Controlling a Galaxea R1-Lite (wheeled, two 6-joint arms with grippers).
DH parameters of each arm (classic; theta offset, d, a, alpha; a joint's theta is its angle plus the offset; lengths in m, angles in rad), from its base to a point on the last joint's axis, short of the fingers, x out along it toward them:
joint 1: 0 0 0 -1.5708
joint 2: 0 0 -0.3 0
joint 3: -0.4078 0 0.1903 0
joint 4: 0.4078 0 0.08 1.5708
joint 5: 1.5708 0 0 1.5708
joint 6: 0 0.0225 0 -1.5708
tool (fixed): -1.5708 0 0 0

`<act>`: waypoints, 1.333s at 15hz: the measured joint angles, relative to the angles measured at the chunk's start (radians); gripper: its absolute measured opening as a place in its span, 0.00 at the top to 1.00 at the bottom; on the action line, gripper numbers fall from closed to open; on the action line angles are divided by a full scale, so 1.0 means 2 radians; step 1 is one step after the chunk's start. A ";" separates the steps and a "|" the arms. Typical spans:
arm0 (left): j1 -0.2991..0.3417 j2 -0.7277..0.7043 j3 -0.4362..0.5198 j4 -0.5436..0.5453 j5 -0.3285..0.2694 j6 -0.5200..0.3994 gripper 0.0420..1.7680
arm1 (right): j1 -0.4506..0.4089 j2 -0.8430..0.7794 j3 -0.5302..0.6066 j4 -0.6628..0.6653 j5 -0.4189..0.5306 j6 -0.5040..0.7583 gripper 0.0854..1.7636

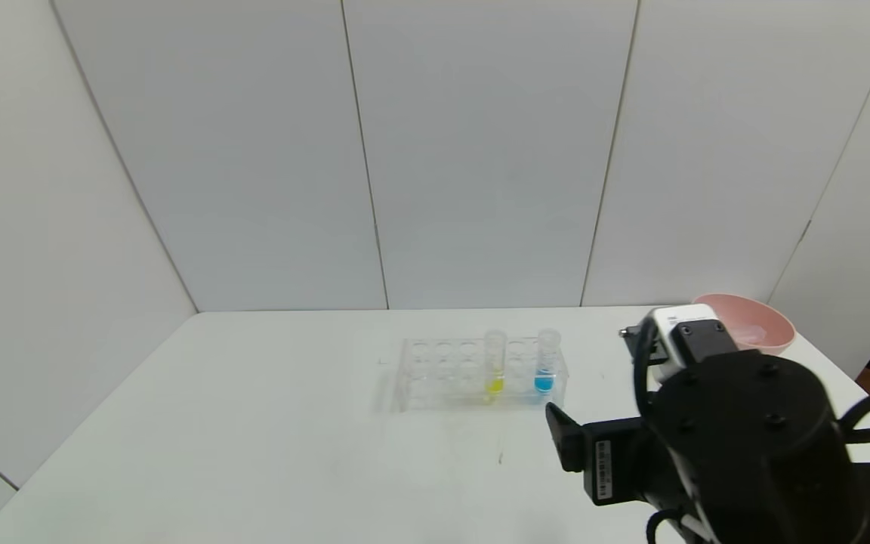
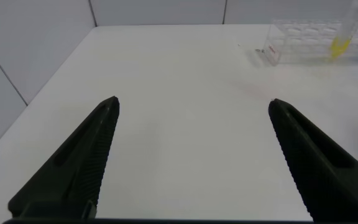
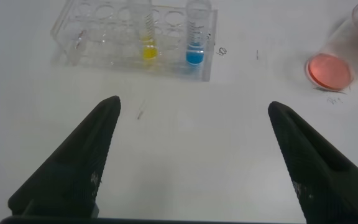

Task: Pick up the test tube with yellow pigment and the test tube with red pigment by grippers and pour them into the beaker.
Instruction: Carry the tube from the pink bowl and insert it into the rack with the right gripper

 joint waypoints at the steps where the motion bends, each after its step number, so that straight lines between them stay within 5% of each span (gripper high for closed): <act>1: 0.000 0.000 0.000 0.000 0.000 0.000 0.03 | 0.005 0.016 -0.016 0.003 -0.001 0.004 0.04; 8: 0.000 0.000 0.000 0.000 0.000 0.000 0.03 | 0.005 0.146 -0.148 0.005 -0.002 0.009 0.04; 20: 0.000 0.000 0.000 0.000 0.000 0.000 0.03 | -0.082 0.308 -0.303 -0.003 0.034 -0.021 0.03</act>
